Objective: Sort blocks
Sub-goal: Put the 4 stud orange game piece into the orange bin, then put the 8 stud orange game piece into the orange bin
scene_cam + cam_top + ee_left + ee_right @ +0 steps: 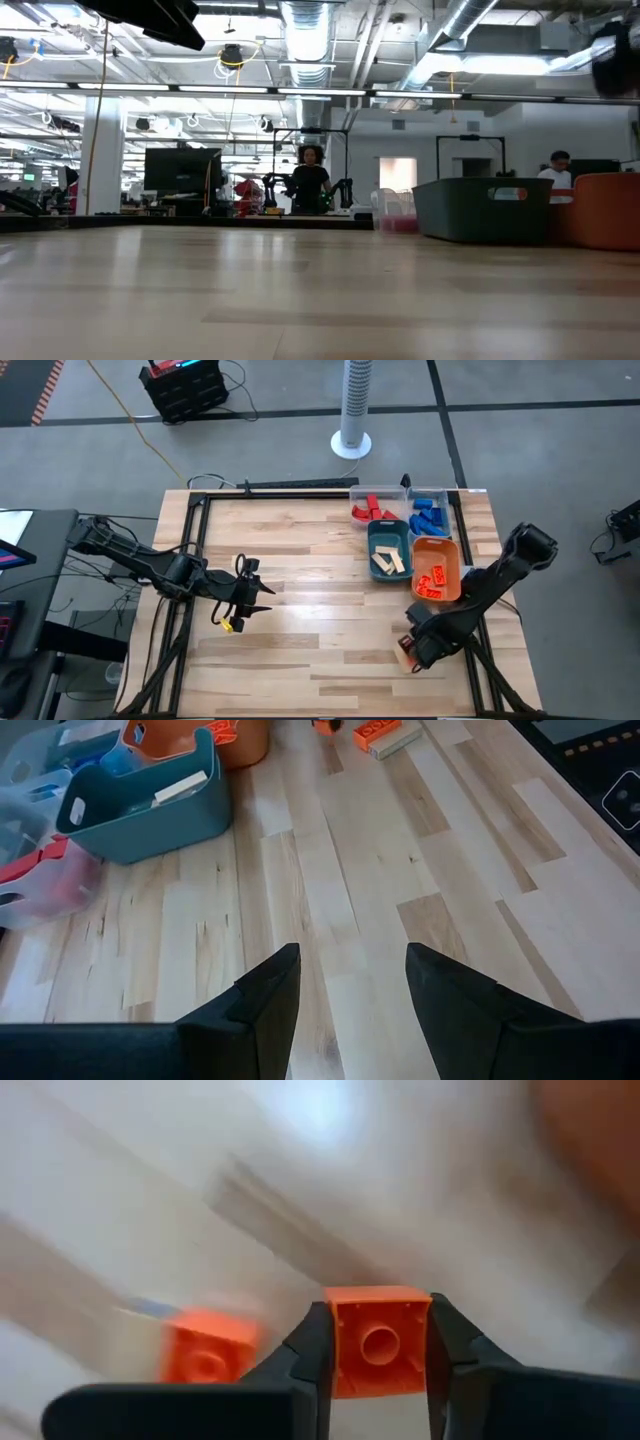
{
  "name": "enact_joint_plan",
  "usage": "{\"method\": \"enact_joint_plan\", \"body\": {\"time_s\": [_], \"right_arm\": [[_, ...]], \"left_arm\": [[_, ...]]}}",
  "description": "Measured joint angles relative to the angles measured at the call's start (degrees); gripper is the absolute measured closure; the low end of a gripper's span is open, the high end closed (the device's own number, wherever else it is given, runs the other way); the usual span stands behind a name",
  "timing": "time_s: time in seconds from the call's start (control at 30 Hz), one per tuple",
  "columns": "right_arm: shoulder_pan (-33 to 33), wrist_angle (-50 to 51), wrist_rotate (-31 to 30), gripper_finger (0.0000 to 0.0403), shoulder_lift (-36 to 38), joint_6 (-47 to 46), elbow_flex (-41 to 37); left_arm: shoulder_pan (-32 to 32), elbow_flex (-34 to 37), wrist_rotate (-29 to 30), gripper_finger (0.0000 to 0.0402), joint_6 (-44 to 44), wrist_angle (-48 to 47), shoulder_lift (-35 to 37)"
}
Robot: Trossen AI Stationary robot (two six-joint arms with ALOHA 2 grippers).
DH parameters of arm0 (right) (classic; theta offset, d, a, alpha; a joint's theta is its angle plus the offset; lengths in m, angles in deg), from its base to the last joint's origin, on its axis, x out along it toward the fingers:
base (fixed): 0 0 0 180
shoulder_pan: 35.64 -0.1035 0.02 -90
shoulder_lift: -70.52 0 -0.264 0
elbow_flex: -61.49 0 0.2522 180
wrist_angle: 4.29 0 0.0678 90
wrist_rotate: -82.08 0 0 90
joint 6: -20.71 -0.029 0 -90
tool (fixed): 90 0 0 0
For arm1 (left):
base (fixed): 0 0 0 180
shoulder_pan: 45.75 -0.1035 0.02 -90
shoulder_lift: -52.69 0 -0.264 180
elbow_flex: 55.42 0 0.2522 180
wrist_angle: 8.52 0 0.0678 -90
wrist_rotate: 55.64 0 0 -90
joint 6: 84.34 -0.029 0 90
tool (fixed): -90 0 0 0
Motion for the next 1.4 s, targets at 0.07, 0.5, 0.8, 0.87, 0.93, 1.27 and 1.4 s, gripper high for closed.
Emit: {"method": "enact_joint_plan", "body": {"time_s": [0.07, 0.5, 0.8, 0.87, 0.93, 1.27, 1.4], "right_arm": [[-0.4, 2.9, -5.5, 0.0313, 2.0, 0.0, 2.3], [5.3, 29.4, -19.4, 0.031, 4.6, -8.9, 8.1], [11.6, 32.9, -16.7, 0.0295, 0.9, -2.2, 8.1], [12.5, 31.6, -16.6, 0.0275, 0.9, -0.2, 8.1], [13.3, 31.3, -16.6, 0.0251, 1.0, 0.7, 8.1], [9.8, 36.0, -16.8, 0.0176, 1.0, 0.1, 10.9], [6.6, 30.2, -16.9, 0.0177, 1.1, 6.3, 13.5]], "left_arm": [[0.0, 0.0, 0.0, 0.0223, 0.0, 0.0, 0.0], [0.0, 0.0, 0.0, 0.0223, 0.2, 0.2, 0.0], [0.0, 0.0, 0.0, 0.0223, 0.2, 0.2, 0.0], [0.0, 0.0, 0.0, 0.0223, 0.3, 0.1, 0.0], [0.0, 0.0, 0.0, 0.0223, 0.4, 0.1, 0.0], [0.0, 0.0, 0.0, 0.0223, 0.9, -1.2, 0.0], [0.0, 0.0, 0.0, 0.0223, 1.4, -1.2, 0.0]]}}
